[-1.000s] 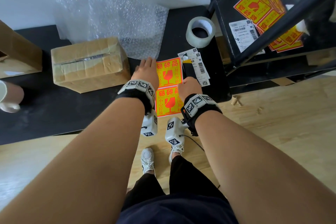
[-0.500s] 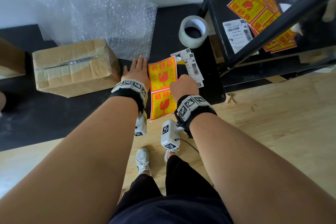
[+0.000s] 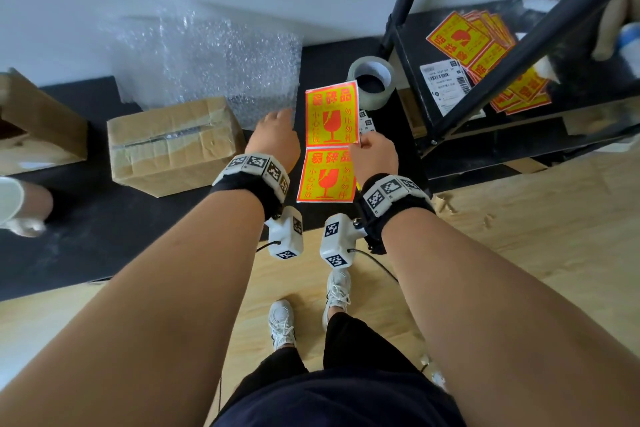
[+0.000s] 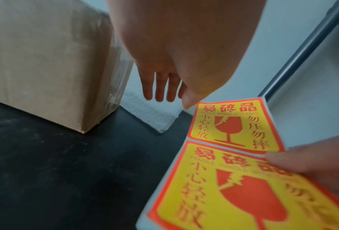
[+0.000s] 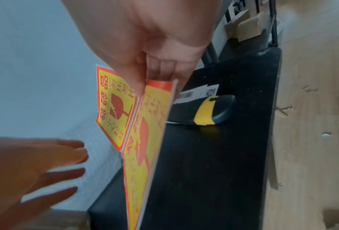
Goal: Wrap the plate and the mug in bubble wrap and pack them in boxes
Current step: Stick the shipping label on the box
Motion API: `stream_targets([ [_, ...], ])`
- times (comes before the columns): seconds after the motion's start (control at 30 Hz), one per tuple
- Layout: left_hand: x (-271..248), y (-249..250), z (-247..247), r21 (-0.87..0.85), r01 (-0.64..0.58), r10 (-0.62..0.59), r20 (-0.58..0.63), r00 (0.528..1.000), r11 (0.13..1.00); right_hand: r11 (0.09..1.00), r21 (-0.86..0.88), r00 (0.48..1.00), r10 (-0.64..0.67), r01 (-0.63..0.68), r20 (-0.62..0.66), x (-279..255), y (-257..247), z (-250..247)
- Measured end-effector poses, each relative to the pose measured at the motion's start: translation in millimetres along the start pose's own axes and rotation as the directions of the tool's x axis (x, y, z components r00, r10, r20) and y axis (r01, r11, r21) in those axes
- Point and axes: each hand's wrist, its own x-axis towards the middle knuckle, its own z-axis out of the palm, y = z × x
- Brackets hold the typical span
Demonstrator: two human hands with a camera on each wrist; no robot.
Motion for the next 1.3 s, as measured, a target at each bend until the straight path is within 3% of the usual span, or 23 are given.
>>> stream_targets([
  [0.17, -25, -7, -3, -0.346, 0.164, -0.129, 0.121, 0.984, 0.924, 0.993, 0.116, 1.000, -0.014, 0.013, 0.008, -7, -17, -9],
  [0.33, -52, -24, -2, -0.545, 0.361, -0.162, 0.379, 0.911, 0.757, 0.988, 0.154, 0.999, -0.025, 0.019, 0.038, -17, -24, -10],
  [0.4, -62, -28, -1, -0.589, 0.406, -0.157, 0.428, 0.890, 0.699, 0.985, 0.171, 0.999, -0.014, 0.005, 0.047, -22, -22, -9],
  [0.47, -67, -31, 1, -0.632, 0.401, -0.160, 0.403, 0.901, 0.663, 0.986, 0.163, 0.996, 0.001, -0.016, 0.088, -24, -17, -3],
  [0.53, -69, -33, 2, -0.669, 0.376, -0.194, 0.332, 0.923, 0.642, 0.977, 0.170, 0.976, 0.090, -0.125, 0.198, -28, -16, 0],
  [0.67, -70, -37, 6, -0.690, 0.321, -0.233, 0.222, 0.947, 0.649, 0.917, 0.203, 0.873, 0.233, -0.344, 0.428, -38, -17, 0],
  [0.77, -73, -39, 7, -0.707, 0.330, -0.242, 0.227, 0.943, 0.625, 0.933, 0.142, 0.879, 0.249, -0.330, 0.406, -41, -12, 5],
  [0.93, -81, -44, 7, -0.793, 0.392, -0.218, 0.327, 0.920, 0.465, 0.925, 0.148, 0.898, 0.288, -0.351, 0.333, -39, -4, 11],
  [1.1, -82, -50, 9, -0.779, 0.384, -0.276, 0.278, 0.920, 0.495, 0.948, 0.109, 0.921, 0.258, -0.300, 0.291, -39, -3, 17],
  [1.2, -80, -52, 11, -0.775, 0.372, -0.289, 0.252, 0.923, 0.511, 0.988, -0.087, 0.974, 0.144, -0.130, 0.175, -38, 0, 19],
  [1.3, -78, -52, 13, -0.758, 0.357, -0.297, 0.223, 0.928, 0.546, 0.980, -0.196, 0.994, -0.019, 0.040, 0.109, -37, 4, 25],
])
